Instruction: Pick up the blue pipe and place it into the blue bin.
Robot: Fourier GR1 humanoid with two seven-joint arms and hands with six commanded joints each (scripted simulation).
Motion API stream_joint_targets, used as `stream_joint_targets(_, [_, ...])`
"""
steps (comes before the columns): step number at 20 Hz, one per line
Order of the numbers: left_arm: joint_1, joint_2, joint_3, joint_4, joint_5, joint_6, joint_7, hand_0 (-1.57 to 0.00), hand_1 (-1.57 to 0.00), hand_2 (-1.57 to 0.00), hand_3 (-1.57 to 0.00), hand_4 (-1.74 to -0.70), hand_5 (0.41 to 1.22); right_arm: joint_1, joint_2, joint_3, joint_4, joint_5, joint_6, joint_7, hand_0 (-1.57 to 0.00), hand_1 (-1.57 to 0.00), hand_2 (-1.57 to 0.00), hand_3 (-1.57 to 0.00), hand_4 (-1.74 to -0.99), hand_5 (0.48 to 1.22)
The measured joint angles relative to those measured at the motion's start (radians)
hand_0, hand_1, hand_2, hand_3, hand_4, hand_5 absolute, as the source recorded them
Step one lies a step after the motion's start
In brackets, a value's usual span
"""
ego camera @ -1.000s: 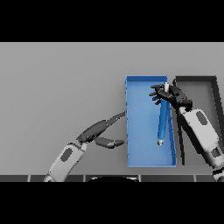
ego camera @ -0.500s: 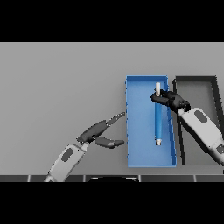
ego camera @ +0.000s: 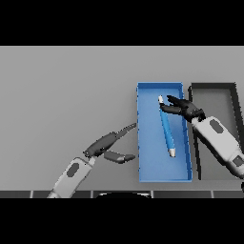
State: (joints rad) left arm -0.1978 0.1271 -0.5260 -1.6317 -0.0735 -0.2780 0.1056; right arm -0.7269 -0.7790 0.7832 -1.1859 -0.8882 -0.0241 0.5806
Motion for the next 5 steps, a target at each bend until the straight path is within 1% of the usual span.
stream_joint_targets(1, [-0.007,0.001,0.008,-0.006,0.009,0.000,0.013,0.00,0.00,0.00,0.00,-0.89,0.478,-0.005,0.004,-0.002,0.008,0.003,0.000,-0.011,-0.21,-0.10,-0.02,0.00,-1.152,0.804])
stream_joint_targets(3, [-0.010,0.015,0.019,-0.021,0.026,-0.010,0.015,0.00,0.00,0.00,0.00,-0.89,0.480,0.005,-0.007,0.002,0.000,0.009,0.006,-0.016,-0.21,-0.10,-0.02,0.00,-1.152,0.795])
stream_joint_targets(4, [-0.018,0.006,0.017,-0.023,0.028,-0.006,0.036,0.00,0.00,0.00,0.00,-0.89,0.480,0.015,-0.006,0.000,-0.001,0.007,0.000,-0.025,-0.21,-0.10,-0.02,0.00,-1.152,0.791])
stream_joint_targets(5, [-0.024,0.002,0.015,-0.028,0.033,-0.009,0.052,0.00,0.00,0.00,0.00,-0.89,0.480,0.001,-0.011,0.002,-0.003,0.010,0.009,-0.006,-0.21,-0.10,-0.02,0.00,-1.152,0.798])
